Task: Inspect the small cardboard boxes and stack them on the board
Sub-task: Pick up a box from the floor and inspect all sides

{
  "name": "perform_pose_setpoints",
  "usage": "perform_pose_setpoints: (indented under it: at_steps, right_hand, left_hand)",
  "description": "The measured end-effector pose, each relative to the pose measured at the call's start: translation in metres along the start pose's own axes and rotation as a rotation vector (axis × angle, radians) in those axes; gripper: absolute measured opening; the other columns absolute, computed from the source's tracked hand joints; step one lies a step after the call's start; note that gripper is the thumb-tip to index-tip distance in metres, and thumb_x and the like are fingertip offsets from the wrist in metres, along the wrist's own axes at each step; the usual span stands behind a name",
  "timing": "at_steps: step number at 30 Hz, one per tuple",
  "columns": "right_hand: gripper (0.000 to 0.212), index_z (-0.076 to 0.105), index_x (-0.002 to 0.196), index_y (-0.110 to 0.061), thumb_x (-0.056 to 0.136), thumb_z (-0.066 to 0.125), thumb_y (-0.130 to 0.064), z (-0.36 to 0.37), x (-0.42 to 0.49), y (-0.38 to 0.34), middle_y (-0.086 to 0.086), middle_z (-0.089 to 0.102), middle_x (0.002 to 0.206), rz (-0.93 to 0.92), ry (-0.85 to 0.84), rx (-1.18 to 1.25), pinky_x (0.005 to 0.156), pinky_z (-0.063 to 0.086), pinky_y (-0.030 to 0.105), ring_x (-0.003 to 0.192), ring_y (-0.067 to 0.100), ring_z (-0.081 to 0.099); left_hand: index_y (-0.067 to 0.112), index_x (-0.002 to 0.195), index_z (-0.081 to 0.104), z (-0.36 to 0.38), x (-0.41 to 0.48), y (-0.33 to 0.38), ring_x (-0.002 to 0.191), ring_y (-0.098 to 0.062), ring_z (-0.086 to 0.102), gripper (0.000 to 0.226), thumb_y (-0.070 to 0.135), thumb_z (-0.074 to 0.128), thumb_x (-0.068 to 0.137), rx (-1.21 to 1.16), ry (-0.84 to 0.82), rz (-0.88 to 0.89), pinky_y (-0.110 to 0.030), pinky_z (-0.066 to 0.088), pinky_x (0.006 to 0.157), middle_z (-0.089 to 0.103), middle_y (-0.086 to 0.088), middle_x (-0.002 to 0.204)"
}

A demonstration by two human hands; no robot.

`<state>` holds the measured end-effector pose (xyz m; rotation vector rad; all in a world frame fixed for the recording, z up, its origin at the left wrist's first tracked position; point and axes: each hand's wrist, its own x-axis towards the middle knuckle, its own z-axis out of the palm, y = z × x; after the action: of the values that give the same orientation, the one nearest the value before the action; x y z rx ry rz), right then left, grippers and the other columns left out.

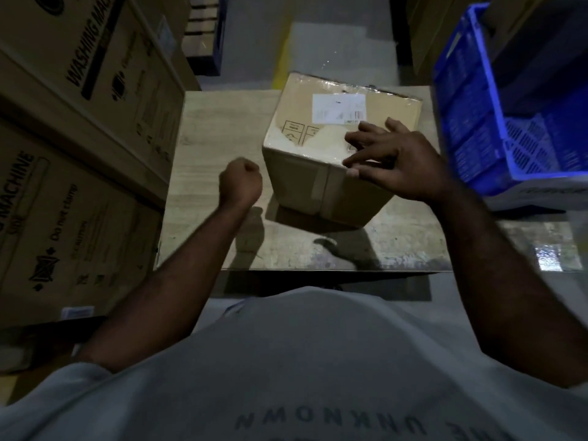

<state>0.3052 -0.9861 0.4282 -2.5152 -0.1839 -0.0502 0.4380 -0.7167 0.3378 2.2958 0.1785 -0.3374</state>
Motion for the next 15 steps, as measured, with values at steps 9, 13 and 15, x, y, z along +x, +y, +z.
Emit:
perform_pose_setpoints:
  at_steps: [9,13,15]
  right_hand:
    - [0.025,0.081,0.110,-0.022,0.094,0.071,-0.039,0.021,0.005,0.005,-0.008,0.072,0.126,0.031,0.292,0.007,0.113,0.044,0.042,0.131,0.008,0.060]
    - [0.022,0.077,0.115,-0.005,0.098,0.072,-0.019,0.029,0.000,0.000,0.005,0.073,0.121,0.101,0.579,0.243,0.102,0.056,0.035,0.126,0.015,0.066]
    - [0.027,0.071,0.125,-0.007,0.099,0.070,-0.015,0.034,-0.003,0.004,0.011,0.068,0.134,0.216,0.701,0.401,0.103,0.054,0.027,0.136,0.018,0.059]
  left_hand:
    - [0.018,0.154,0.043,-0.016,-0.040,0.080,0.154,-0.034,0.024,0.078,0.067,0.050,0.095,0.428,0.099,0.980,-0.049,0.025,0.118,0.032,-0.008,0.165]
    - [0.029,0.159,0.034,0.010,-0.045,0.073,0.155,-0.038,0.018,0.084,0.081,0.023,0.094,0.726,0.081,0.887,-0.058,0.028,0.113,0.025,-0.009,0.168]
    - [0.030,0.158,0.035,0.011,-0.043,0.072,0.155,-0.037,0.019,0.085,0.082,0.020,0.093,0.734,0.098,0.867,-0.057,0.030,0.109,0.026,-0.009,0.168]
